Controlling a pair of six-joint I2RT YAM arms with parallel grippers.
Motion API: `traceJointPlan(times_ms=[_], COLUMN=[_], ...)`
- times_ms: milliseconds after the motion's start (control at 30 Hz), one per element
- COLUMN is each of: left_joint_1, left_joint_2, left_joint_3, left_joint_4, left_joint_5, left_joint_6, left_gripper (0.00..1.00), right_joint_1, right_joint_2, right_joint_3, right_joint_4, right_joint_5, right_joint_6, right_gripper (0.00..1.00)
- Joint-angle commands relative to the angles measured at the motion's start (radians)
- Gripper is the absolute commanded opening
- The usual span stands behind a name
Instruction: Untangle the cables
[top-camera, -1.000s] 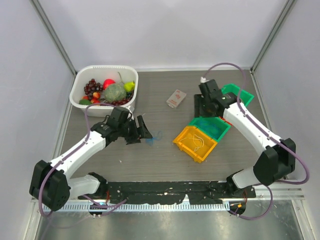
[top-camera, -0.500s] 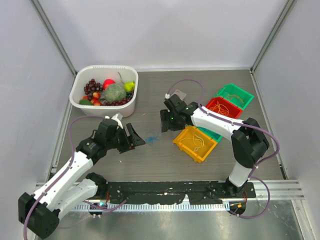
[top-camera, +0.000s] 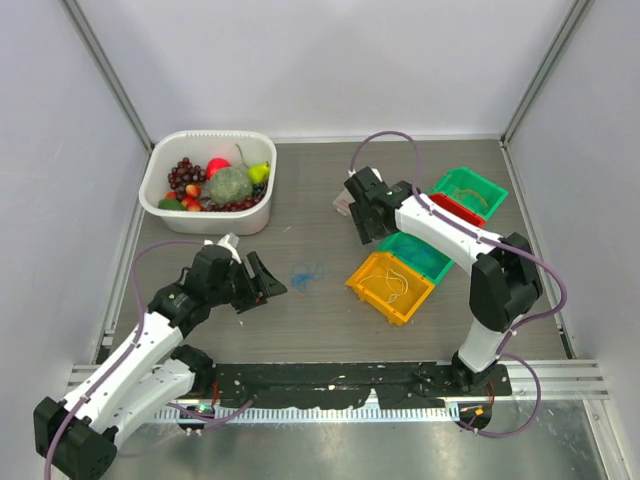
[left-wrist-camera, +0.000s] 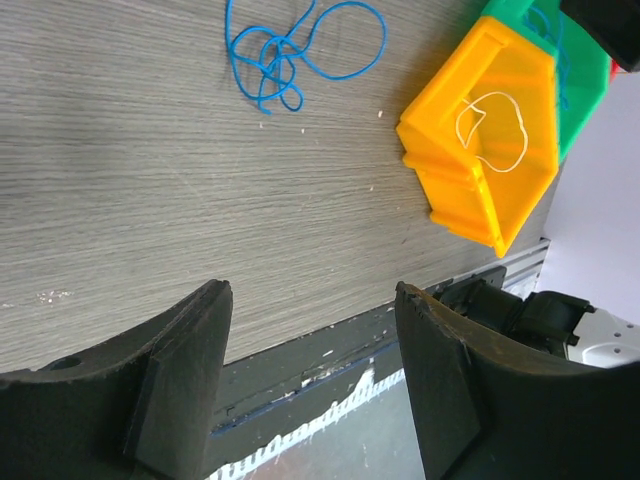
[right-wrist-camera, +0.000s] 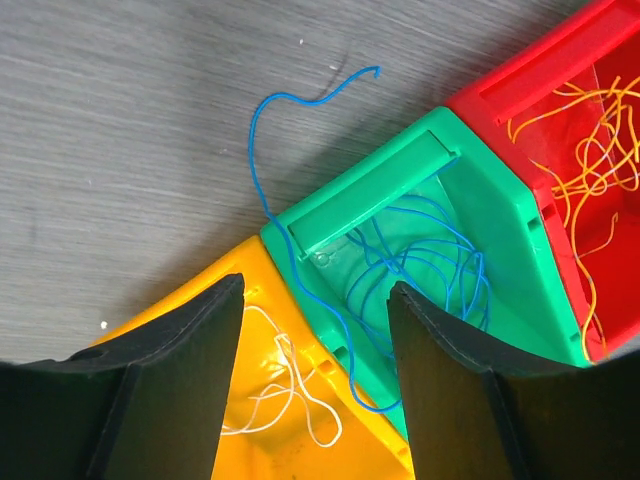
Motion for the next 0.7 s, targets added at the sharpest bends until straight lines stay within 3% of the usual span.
traceJointPlan(times_ms=[0, 133, 367, 433, 667], left_joint_1=[0.005, 0.004, 0.004, 0.004, 0.004], left_joint_2=[0.050, 0.079, 0.064, 0.059, 0.072], left_joint_3=[0.023, 0.051, 0.057, 0.054, 0.052], left_joint_4=[0.042, 0.032, 0.007, 0.003, 0.016], left_joint_5=[0.027, 0.050, 0.047, 0.047, 0.056], left_joint_6=[0.024, 0.047, 0.070, 0.075, 0.090], left_gripper=[0.70, 0.70, 0.70, 0.70, 0.70], right_joint_1=[0.004, -0.006, -0.023, -0.023, -0.025], right_joint_2=[0.029, 0.095, 0.117, 0.080, -0.174], right_joint_3=[0.013, 0.042, 0.072, 0.082, 0.052], right_joint_4=[0.012, 0.048, 0.031, 0.016, -0.125], right_joint_5=[-0.045, -0.111, -0.016, -0.003, 0.021], right_joint_6=[-0.133, -0.165, -0.142, -0.116, -0.085], right_gripper=[0.63, 0.49, 0.20, 0.03, 0.01])
